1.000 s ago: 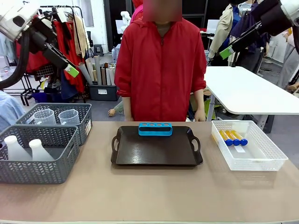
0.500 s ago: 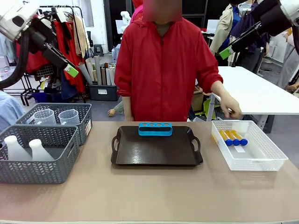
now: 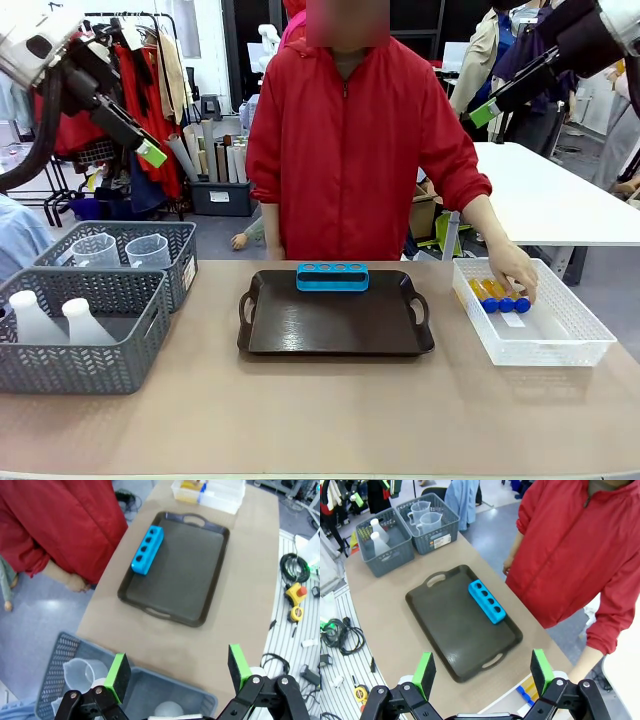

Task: Prepare the laboratory tools.
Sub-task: Pick up one Small flask and place it on the Handle tray.

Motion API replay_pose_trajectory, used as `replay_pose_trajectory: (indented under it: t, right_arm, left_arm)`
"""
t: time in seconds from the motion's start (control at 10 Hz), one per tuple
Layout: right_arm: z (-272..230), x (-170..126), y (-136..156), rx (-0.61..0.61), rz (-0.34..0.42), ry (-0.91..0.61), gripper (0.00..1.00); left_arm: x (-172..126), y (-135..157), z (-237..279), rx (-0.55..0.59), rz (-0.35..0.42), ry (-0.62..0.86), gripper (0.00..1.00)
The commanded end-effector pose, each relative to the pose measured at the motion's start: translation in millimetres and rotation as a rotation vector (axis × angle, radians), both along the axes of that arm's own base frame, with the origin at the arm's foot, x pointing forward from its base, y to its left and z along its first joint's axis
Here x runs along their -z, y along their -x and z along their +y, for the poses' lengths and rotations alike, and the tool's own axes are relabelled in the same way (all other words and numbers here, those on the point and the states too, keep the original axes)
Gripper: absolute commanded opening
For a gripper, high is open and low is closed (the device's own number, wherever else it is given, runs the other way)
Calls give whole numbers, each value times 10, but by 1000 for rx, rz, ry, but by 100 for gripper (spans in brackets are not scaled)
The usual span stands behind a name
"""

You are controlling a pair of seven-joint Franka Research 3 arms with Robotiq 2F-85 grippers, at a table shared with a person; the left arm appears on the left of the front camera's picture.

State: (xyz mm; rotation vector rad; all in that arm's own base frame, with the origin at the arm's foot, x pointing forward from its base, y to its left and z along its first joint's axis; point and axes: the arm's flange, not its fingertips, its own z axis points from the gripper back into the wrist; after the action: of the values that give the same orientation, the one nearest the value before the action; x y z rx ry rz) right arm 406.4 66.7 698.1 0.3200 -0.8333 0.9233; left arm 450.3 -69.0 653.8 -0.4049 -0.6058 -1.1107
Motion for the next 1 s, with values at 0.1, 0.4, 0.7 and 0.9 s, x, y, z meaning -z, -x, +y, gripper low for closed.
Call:
replay_pose_trajectory:
  t: [0.1, 0.4, 0.7, 0.9]
  right_arm:
    - [-6, 3, 7, -4, 1, -6, 100]
    - [-6, 3, 7, -4, 1, -6, 100]
    - [-6, 3, 7, -4, 1, -6, 100]
    - [-6, 3, 7, -4, 1, -6, 100]
  left_arm:
    - [18, 48, 51, -134, 95, -215, 100]
    - [113, 346, 64, -320, 159, -370, 100]
    - [335, 573, 164, -468, 228, -404, 100]
    - [268, 473, 161, -427, 200, -415, 100]
